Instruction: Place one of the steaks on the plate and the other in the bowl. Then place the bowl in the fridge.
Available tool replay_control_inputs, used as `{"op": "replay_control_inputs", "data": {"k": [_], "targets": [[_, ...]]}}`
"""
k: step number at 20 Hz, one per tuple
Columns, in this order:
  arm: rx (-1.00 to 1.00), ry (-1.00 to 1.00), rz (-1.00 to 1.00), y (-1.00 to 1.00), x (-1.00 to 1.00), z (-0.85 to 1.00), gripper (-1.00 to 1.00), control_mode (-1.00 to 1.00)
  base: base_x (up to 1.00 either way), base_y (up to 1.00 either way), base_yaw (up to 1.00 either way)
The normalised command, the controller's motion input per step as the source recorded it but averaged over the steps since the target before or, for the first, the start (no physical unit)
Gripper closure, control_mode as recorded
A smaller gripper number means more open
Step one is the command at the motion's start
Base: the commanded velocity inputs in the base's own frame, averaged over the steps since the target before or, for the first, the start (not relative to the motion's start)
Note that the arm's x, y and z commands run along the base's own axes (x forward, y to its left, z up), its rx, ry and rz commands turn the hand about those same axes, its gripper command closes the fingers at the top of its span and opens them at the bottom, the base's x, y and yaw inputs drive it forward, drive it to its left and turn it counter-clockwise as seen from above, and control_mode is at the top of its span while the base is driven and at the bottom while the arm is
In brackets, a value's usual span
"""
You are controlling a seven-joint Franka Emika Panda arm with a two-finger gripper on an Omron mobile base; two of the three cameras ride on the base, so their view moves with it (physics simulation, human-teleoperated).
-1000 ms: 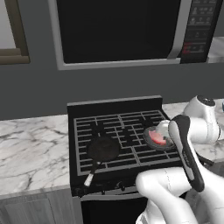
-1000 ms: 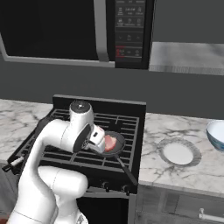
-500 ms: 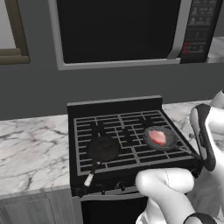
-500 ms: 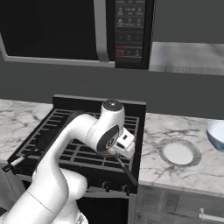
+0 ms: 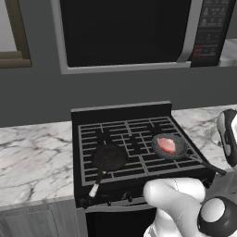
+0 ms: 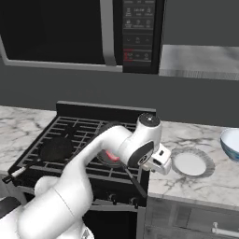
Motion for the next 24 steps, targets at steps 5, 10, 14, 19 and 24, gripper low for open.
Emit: {"op": "replay_control_inputs", "data": {"k": [5,10,14,19,24], "targets": [[0.0,0.0,-0.01,-0.73,0.4,-0.04,1.0,-1.0,0.0,0.0,0.0],[0.0,0.03,0.0,-0.59,0.56,-0.05,1.0,-1.0,0.0,0.0,0.0],[-0.01,0.03,0.0,-0.45,0.48,-0.2,1.0,-1.0,0.0,0.0,0.0],[-0.03,0.0,0.0,-0.33,0.45,-0.26,1.0,-1.0,0.0,0.0,0.0],[-0.02,0.0,0.0,-0.22,0.3,-0.34,1.0,-1.0,0.0,0.0,0.0]]}}
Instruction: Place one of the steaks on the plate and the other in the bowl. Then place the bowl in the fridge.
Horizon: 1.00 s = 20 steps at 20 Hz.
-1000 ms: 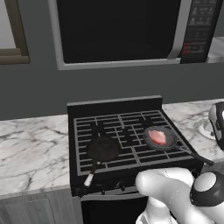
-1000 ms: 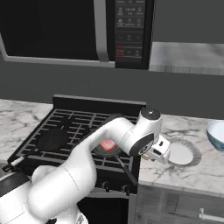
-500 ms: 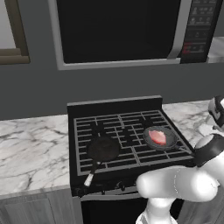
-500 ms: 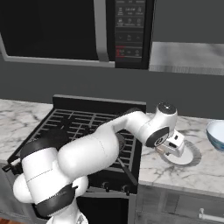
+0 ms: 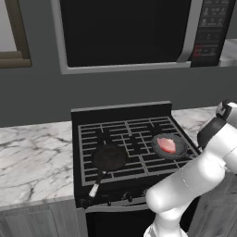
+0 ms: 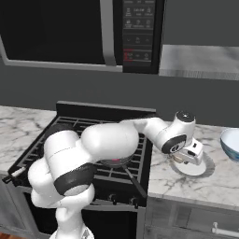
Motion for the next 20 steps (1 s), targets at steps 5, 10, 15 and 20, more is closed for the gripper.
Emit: {"op": "replay_control_inputs", "data": {"k": [5,10,15,20], "targets": [[0.0,0.0,0.0,-0.13,0.13,-0.21,1.0,-1.0,0.0,0.0,0.0],[0.0,0.01,0.0,-0.11,0.21,-0.31,1.0,-1.0,0.0,0.0,0.0],[0.0,0.0,0.0,-0.01,0.37,-0.37,1.0,-1.0,0.0,0.0,0.0],[0.0,0.0,0.0,-0.25,0.28,-0.13,1.0,-1.0,0.0,0.0,0.0]]}}
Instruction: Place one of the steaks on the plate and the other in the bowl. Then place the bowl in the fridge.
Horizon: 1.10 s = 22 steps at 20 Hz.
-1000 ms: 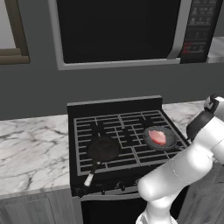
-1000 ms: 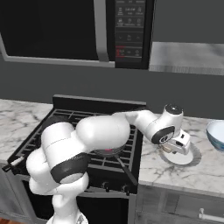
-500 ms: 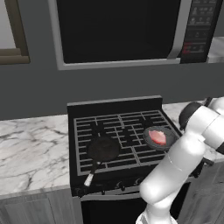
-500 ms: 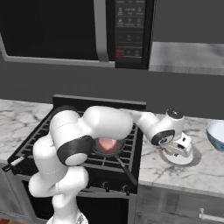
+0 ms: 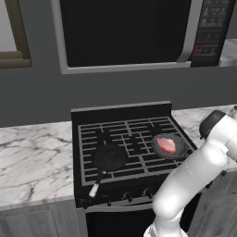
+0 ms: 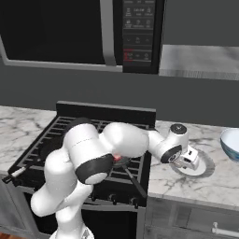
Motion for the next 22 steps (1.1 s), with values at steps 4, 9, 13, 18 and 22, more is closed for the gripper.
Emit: {"op": "replay_control_inputs", "data": {"k": [4,9,13,18,22], "targets": [[0.0,0.0,0.01,-0.46,0.0,0.0,1.0,-1.0,0.0,0.0,0.0],[0.0,0.04,0.0,-0.1,0.11,-0.18,1.0,-1.0,0.0,0.0,0.0],[0.0,0.06,0.0,0.0,0.28,-0.36,1.0,-1.0,0.0,0.0,0.0],[0.0,0.04,0.0,-0.09,0.25,-0.2,-1.0,-1.0,0.0,0.0,0.0],[0.0,0.02,0.0,-0.11,0.0,0.0,-1.0,-1.0,0.0,0.0,0.0]]}}
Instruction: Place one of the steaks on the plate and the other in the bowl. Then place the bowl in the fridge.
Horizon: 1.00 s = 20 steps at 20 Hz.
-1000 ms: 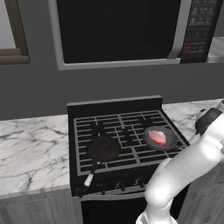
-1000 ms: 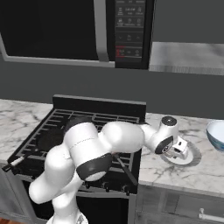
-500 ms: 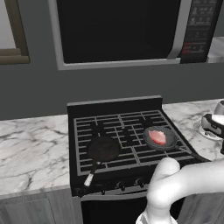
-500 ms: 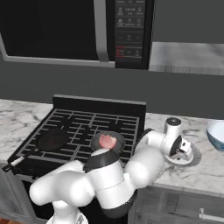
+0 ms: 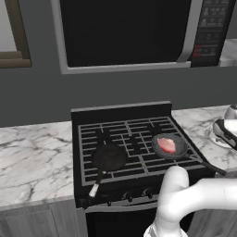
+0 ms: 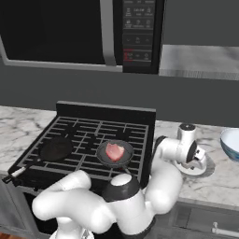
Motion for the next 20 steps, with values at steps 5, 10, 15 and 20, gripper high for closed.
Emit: {"op": "replay_control_inputs", "data": {"k": [5,10,15,20], "targets": [[0.0,0.0,0.0,0.0,0.0,0.0,-1.0,-1.0,0.0,0.0,0.0],[0.0,-0.01,0.0,0.0,-0.02,0.02,-1.0,-1.0,0.0,0.0,0.0],[-0.05,-0.31,0.0,0.08,-0.53,0.55,-1.0,-1.0,0.0,0.0,0.0],[-0.12,-0.4,0.04,0.62,-0.8,0.41,-1.0,-1.0,0.0,0.0,0.0]]}}
